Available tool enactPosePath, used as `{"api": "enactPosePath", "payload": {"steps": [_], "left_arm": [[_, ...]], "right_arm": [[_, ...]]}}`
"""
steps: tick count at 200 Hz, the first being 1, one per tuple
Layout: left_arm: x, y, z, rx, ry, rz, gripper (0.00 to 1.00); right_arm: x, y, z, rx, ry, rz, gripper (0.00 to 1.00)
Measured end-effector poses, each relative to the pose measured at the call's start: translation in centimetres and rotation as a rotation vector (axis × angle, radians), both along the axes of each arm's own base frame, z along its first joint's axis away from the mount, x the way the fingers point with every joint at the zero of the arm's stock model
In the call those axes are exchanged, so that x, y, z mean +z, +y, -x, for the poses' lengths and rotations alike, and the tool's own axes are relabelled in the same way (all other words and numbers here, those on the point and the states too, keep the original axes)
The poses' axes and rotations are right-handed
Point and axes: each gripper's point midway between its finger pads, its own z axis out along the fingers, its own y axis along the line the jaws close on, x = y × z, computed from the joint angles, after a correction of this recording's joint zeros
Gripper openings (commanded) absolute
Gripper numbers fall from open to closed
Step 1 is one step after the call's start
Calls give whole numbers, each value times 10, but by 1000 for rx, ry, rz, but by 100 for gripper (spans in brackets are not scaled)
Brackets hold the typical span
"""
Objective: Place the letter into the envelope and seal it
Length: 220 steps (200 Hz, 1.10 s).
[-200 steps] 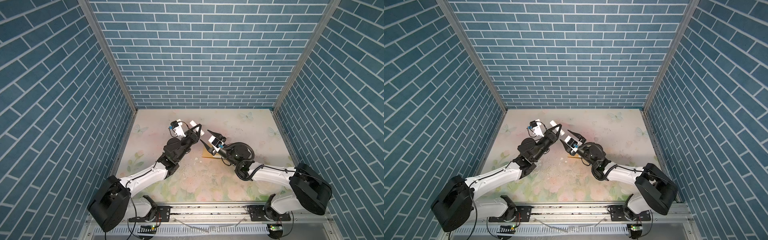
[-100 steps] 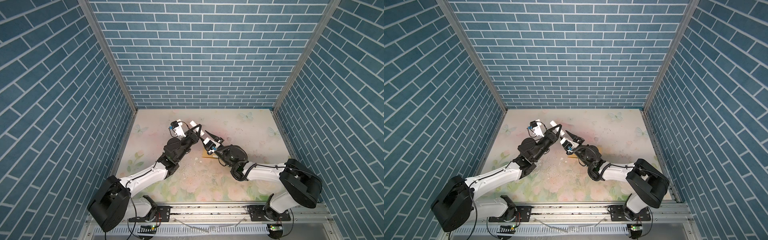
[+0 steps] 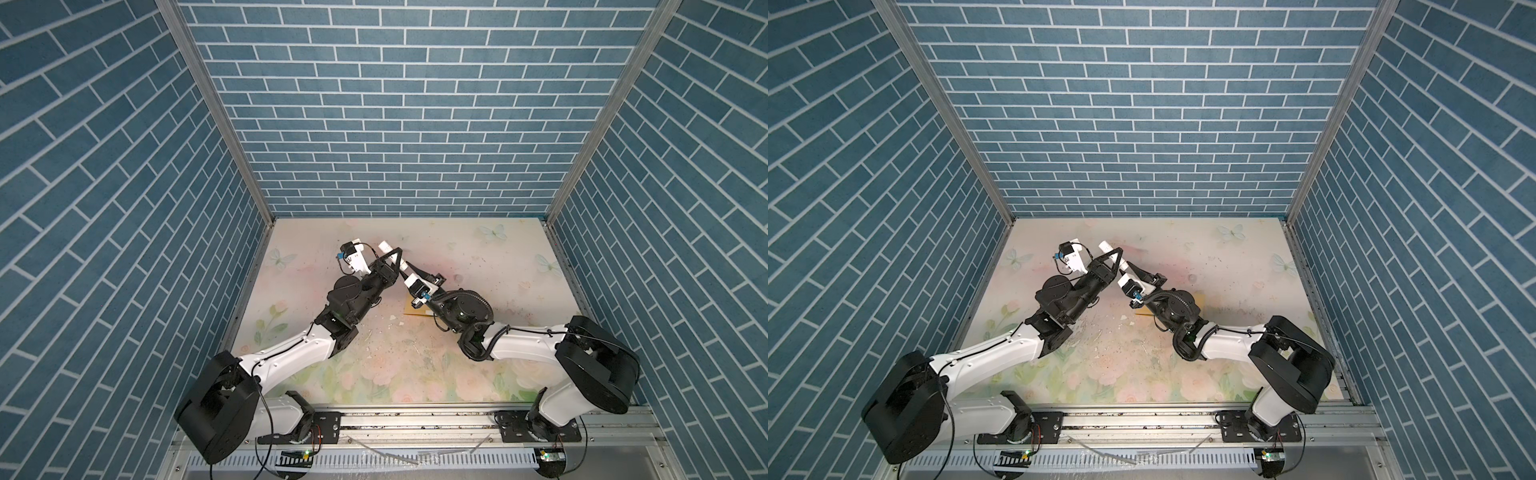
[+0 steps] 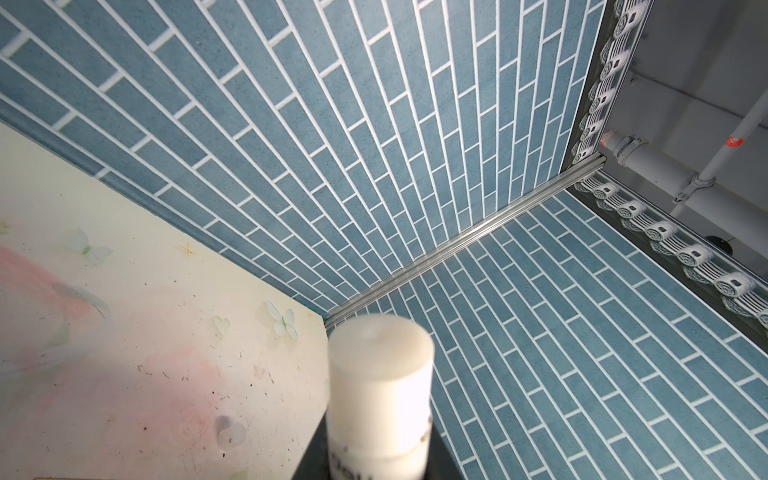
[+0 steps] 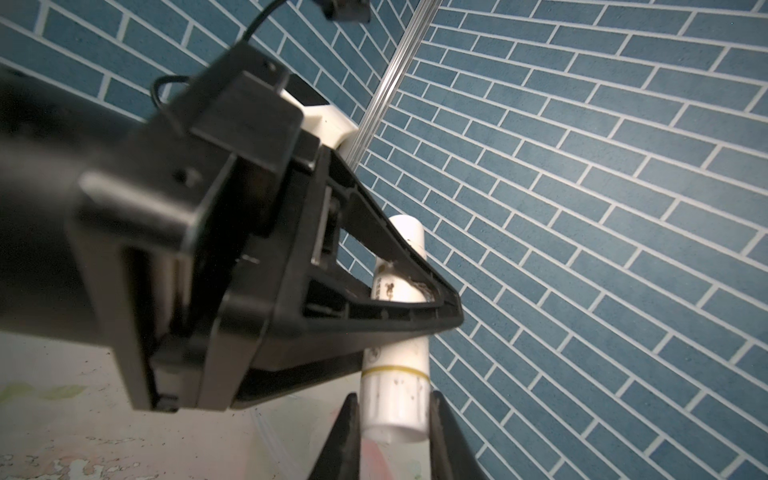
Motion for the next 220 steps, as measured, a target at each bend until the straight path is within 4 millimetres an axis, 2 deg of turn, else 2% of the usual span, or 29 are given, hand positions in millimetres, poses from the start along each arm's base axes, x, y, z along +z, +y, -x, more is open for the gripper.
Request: {"api": "enactPosePath", "payload": {"steps": [24, 48, 119, 164, 190, 220], "left_arm": [[0, 0, 0, 2, -1, 0, 0], [3, 1, -1, 4, -12, 5, 0], [23, 1, 3, -12, -97, 42, 0], [26, 3, 2, 0, -120, 30, 0], [27, 3, 2, 0, -127, 24, 0], [23, 2, 3, -5, -119, 10, 0]], "right_arm": [[0, 1, 0, 15, 46, -33, 7], [4, 0, -4, 60, 164, -108, 6], [24, -6, -5, 484, 773, -467, 2], [25, -3, -8, 658, 990, -591, 1], [26, -3, -7, 684, 1012, -598, 16], [28, -6, -12, 647, 959, -588, 53]]}}
